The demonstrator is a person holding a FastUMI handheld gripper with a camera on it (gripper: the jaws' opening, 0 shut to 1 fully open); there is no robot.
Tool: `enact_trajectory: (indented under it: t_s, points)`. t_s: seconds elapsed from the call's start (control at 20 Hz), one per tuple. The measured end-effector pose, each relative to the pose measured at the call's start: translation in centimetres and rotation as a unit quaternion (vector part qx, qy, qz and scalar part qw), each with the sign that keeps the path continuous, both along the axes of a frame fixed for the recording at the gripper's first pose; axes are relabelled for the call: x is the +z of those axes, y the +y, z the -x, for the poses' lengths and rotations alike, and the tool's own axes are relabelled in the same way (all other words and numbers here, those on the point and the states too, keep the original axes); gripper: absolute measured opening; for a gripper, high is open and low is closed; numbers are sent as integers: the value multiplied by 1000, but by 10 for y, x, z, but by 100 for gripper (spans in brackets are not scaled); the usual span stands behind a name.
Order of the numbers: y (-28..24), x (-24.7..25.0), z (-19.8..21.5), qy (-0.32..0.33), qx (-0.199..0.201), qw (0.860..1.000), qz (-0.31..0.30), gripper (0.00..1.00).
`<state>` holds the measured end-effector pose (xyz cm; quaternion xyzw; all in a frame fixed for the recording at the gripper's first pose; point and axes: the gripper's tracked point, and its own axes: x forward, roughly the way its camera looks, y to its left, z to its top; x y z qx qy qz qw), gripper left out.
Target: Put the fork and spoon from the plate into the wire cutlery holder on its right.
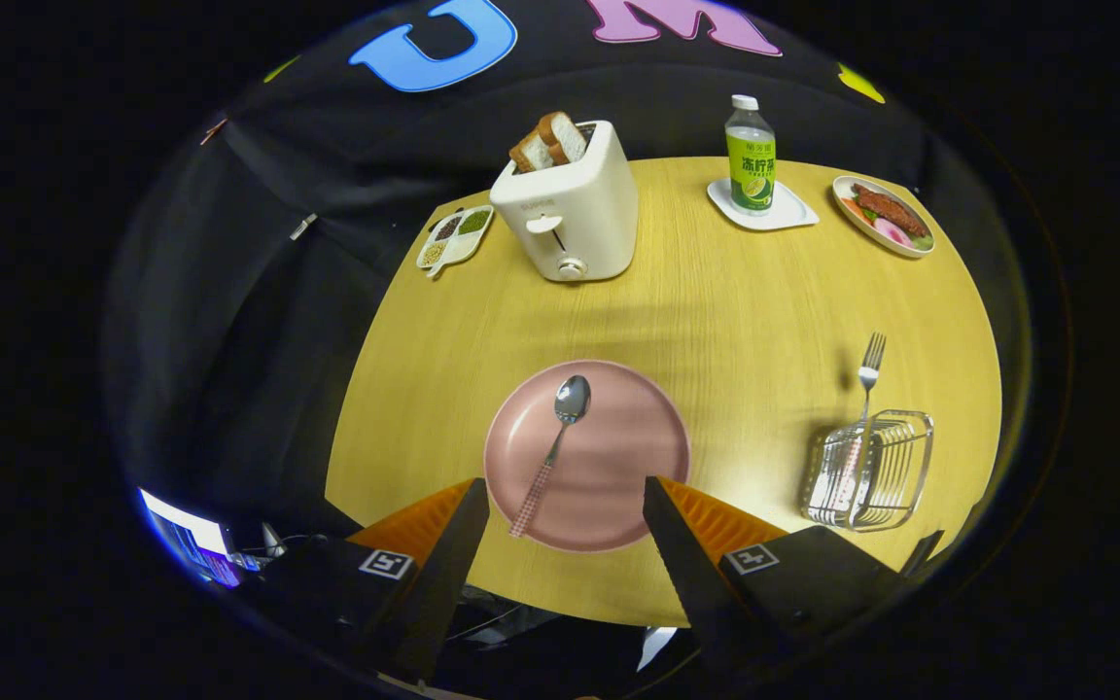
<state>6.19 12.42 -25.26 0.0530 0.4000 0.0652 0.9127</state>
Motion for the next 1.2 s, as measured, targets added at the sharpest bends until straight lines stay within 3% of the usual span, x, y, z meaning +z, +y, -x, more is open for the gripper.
enact_trajectory:
  t_s: [0.2, 0.6, 0.65, 0.9, 0.95, 1.0, 1.15, 1.2]
  points:
    - [17, -43, -10, 37, 2, 999, 10, 100]
    - [31, -114, -26, 126, -40, 991, -10, 97]
    - [31, -120, -24, 137, -45, 989, -12, 89]
    - [39, -133, -23, 160, -59, 985, -23, 69]
    - [41, -135, -24, 165, -62, 984, -23, 56]
    - [41, -137, -24, 168, -64, 984, -23, 50]
    - [38, -142, -24, 170, -65, 983, -14, 19]
    - [36, -143, -22, 171, -63, 983, -12, 17]
